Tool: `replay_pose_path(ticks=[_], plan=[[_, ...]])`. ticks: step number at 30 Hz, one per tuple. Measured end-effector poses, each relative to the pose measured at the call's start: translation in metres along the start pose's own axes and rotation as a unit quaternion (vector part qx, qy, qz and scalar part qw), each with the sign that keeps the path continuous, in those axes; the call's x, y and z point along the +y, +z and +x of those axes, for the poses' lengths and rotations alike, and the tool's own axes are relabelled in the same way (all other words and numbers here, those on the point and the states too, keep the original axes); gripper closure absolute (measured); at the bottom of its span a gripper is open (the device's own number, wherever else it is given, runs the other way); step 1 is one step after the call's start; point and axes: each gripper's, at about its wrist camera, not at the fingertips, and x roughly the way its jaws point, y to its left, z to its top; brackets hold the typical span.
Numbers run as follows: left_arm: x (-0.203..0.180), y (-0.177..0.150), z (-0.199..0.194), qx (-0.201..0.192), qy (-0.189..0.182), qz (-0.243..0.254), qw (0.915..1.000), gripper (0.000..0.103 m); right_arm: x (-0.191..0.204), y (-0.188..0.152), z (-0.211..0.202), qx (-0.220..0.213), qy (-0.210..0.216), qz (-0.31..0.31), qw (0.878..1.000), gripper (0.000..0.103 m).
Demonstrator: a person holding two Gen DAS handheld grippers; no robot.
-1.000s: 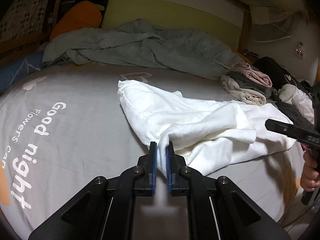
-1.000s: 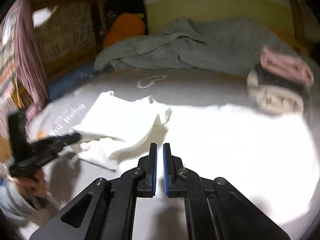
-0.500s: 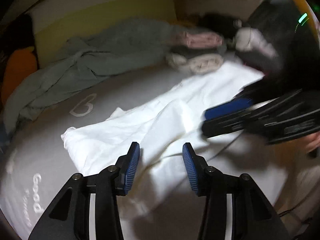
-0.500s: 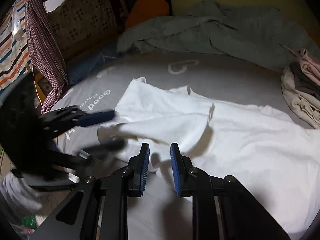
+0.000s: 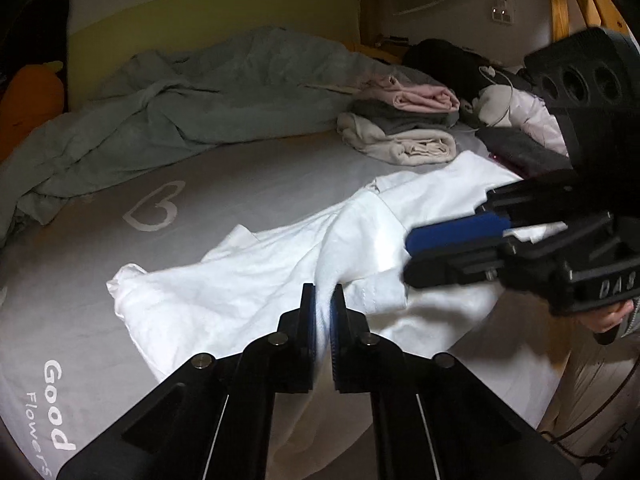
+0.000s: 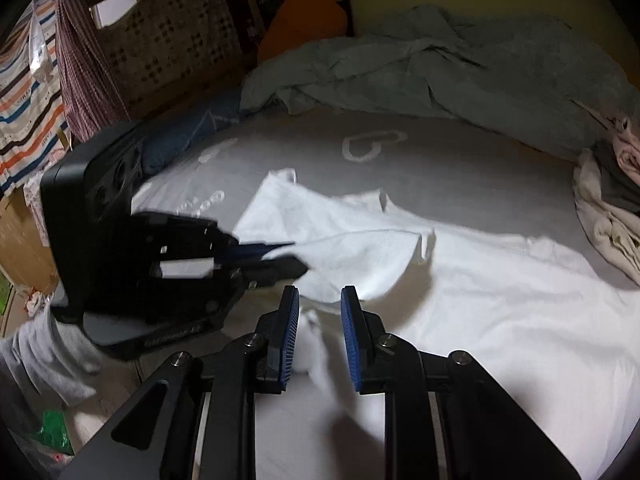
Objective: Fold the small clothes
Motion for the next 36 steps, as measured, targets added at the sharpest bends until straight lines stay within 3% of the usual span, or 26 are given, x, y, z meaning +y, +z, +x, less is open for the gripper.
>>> replay_pose_path(ticks=[3, 6, 7, 11, 15, 21, 24, 28, 29, 30, 31, 36], plan=[[0.003, 0.001, -0.004, -0.006, -0.004, -0.008, 0.9999, 0.098, 0.001, 0.011, -0.001, -0.012, 0.011, -0.004, 1.0, 0.081], [0.007, 0.001, -0.004, -0.007, -0.006, -0.015, 0.9998, 0.098, 0.003, 0.014, 0.017, 0.051, 0.046, -0.019, 0.997, 0.081], [0.007, 0.001, -0.005, -0.007, -0.008, -0.015, 0.9998, 0.098, 0.004, 0.011, 0.027, 0.082, 0.039, -0.03, 0.995, 0.081], [0.004, 0.0, -0.008, -0.011, -0.011, -0.012, 0.9998, 0.098, -0.002, 0.003, 0.045, 0.111, -0.024, -0.048, 0.992, 0.081], [0.006, 0.001, -0.011, -0.017, -0.013, -0.019, 0.9996, 0.098, -0.019, 0.006, 0.057, 0.112, -0.027, -0.008, 0.993, 0.081], [0.018, 0.001, -0.021, -0.032, -0.049, -0.058, 0.9966, 0.098, -0.036, 0.012, 0.061, 0.074, -0.089, 0.007, 0.993, 0.081], [0.023, 0.0, -0.022, -0.031, -0.049, -0.067, 0.9961, 0.098, -0.045, 0.017, 0.054, 0.058, -0.09, 0.023, 0.994, 0.081], [0.024, 0.0, -0.022, -0.031, -0.05, -0.069, 0.9959, 0.098, -0.045, 0.014, 0.024, 0.019, -0.026, 0.04, 0.999, 0.077], [0.024, 0.0, -0.022, -0.031, -0.05, -0.068, 0.9959, 0.098, -0.046, 0.014, 0.017, 0.012, -0.004, 0.054, 0.998, 0.072], [0.024, 0.0, -0.022, -0.032, -0.049, -0.068, 0.996, 0.098, -0.051, 0.012, 0.011, 0.007, 0.03, 0.077, 0.997, 0.057], [0.024, 0.0, -0.022, -0.031, -0.048, -0.069, 0.996, 0.098, -0.056, 0.01, 0.01, 0.007, 0.051, 0.093, 0.994, 0.049], [0.025, 0.0, -0.021, -0.03, -0.047, -0.072, 0.9958, 0.098, -0.079, -0.001, 0.011, 0.009, 0.149, 0.195, 0.969, 0.049]])
